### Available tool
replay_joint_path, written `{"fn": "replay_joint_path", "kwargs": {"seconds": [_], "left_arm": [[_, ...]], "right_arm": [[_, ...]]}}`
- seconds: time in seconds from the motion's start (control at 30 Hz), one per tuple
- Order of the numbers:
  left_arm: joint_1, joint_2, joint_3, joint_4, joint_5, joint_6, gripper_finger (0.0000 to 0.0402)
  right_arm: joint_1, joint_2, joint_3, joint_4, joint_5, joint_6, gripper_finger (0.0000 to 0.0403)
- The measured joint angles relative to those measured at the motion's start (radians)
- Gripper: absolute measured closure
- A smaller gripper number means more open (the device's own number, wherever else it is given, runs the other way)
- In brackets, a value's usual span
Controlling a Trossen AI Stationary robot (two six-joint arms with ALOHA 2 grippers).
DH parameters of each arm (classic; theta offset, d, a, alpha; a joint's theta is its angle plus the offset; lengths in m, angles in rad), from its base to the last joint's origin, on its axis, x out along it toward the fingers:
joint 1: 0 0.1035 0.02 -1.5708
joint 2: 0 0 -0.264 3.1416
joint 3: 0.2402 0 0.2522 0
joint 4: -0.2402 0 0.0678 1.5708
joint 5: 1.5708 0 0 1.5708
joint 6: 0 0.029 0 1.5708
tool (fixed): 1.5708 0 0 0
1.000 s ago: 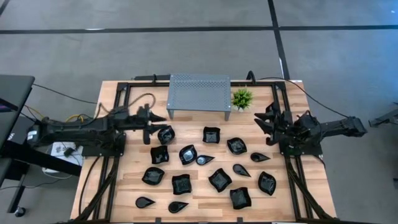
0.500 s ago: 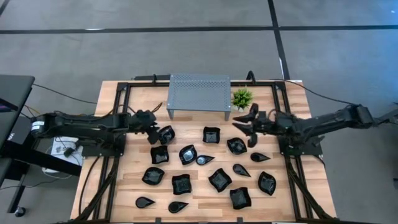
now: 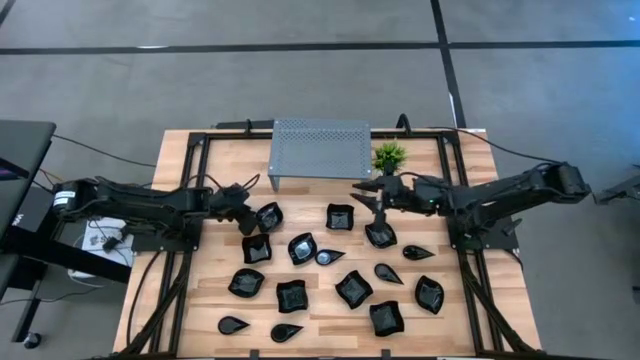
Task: Pick & Place Mini shaped plates
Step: Put the black leaf-shaped plate on the shelf
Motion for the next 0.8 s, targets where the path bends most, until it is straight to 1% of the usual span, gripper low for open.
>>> {"fn": "replay_joint_path", "kwargs": {"seconds": [0.17, 0.27, 0.37, 0.43, 0.63, 0.73, 0.8], "left_arm": [[0.000, 0.000, 0.000, 0.033, 0.000, -0.005, 0.0282], [0.000, 0.000, 0.000, 0.049, 0.002, -0.043, 0.0282], [-0.006, 0.014, 0.000, 0.083, 0.036, -0.050, 0.0282], [-0.014, 0.034, 0.000, 0.099, 0.042, -0.063, 0.0282], [-0.019, 0.117, -0.009, 0.138, 0.012, -0.070, 0.0284], [-0.022, 0.139, -0.011, 0.192, 0.026, -0.069, 0.0302], [-0.028, 0.139, -0.011, 0.226, 0.037, -0.067, 0.0330]], "right_arm": [[-0.037, 0.037, 0.030, -0.012, 0.000, 0.000, 0.0290], [-0.058, 0.055, 0.042, -0.012, 0.000, 0.000, 0.0290], [-0.077, 0.065, 0.046, -0.014, -0.002, 0.000, 0.0290], [-0.089, 0.072, 0.047, -0.014, -0.002, 0.000, 0.0290], [-0.111, 0.072, 0.047, -0.020, -0.003, 0.002, 0.0290], [-0.111, 0.072, 0.047, -0.018, -0.003, 0.002, 0.0290], [-0.111, 0.072, 0.047, -0.019, -0.003, 0.002, 0.0290]]}}
